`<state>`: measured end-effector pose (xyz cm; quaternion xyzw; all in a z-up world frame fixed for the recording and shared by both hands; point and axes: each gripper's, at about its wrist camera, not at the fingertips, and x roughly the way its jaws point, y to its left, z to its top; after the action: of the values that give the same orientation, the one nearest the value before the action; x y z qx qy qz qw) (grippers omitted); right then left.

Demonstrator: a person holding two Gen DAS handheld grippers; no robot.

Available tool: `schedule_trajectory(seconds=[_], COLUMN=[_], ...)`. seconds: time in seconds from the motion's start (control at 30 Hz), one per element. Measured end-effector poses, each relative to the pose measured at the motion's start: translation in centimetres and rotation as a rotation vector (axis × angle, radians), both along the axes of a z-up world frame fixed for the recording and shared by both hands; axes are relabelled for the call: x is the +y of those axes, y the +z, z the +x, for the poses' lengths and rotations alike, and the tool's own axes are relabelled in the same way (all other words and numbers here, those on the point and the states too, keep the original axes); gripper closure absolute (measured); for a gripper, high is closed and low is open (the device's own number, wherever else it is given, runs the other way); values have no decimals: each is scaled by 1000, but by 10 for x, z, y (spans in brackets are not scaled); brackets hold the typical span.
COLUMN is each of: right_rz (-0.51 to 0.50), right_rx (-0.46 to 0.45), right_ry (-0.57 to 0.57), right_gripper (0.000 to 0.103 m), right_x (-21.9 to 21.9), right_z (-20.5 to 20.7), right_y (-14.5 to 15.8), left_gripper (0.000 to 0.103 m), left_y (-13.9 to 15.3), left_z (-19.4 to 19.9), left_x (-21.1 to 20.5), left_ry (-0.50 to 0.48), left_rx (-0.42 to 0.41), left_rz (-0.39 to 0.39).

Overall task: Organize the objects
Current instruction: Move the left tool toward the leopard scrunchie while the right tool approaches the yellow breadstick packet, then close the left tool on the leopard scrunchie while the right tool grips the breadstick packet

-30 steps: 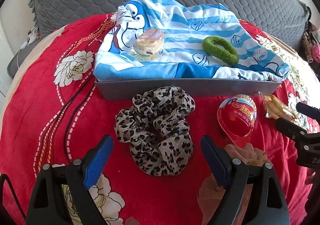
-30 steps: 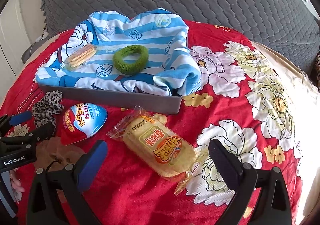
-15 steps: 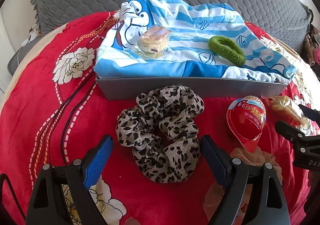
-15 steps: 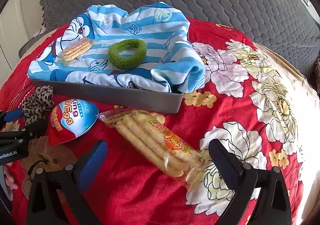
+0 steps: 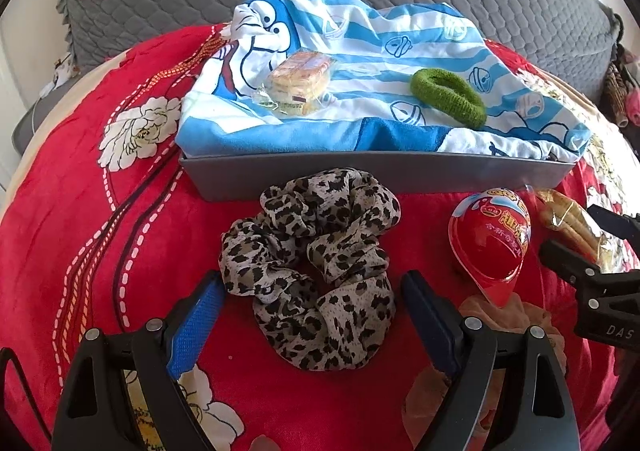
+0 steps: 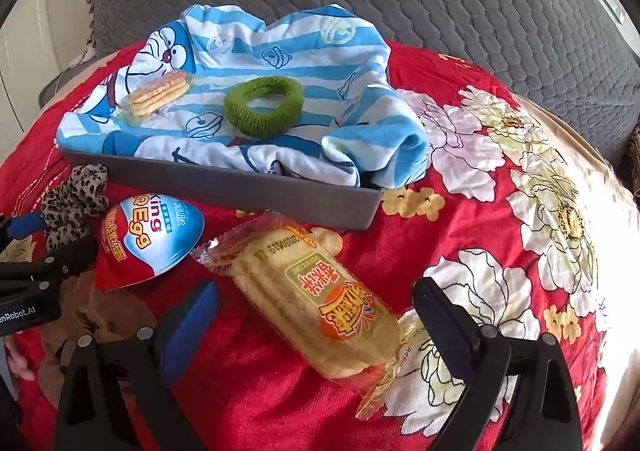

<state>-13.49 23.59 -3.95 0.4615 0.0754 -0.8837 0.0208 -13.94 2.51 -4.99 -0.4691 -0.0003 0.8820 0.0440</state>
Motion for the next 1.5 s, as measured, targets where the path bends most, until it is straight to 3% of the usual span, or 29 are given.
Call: schedule_trajectory(seconds=[0.57,0.8,0.9,1.03,1.37,1.5], right_rz=[-14,-13,-15,-31,-44,-51], right_rx=[-8,-7,-3,-11,-17,-20], right_ry=[-14,-12,-8,-3,5,9], right_gripper=[9,20,30,40,45,47], right_x=[5,4,4,4,4,3], right_z=[-4,-5,-5,-5,-3,-3], right_y=[-4,-4,-3,-3,-3,-3], left_gripper=[14,14,15,31,66,74], left_y=[-6,-5,-5,-5,-3,-3], left_z=[-6,-8,-8,-6,-5,-6], left_x=[-2,-4,-5,-3,0,0], left_ry=[11,6,3,-14,-47,-54], left_rx=[-5,-1,-5,-5,-4,-8], left_rz=[13,29,42,49,66,79])
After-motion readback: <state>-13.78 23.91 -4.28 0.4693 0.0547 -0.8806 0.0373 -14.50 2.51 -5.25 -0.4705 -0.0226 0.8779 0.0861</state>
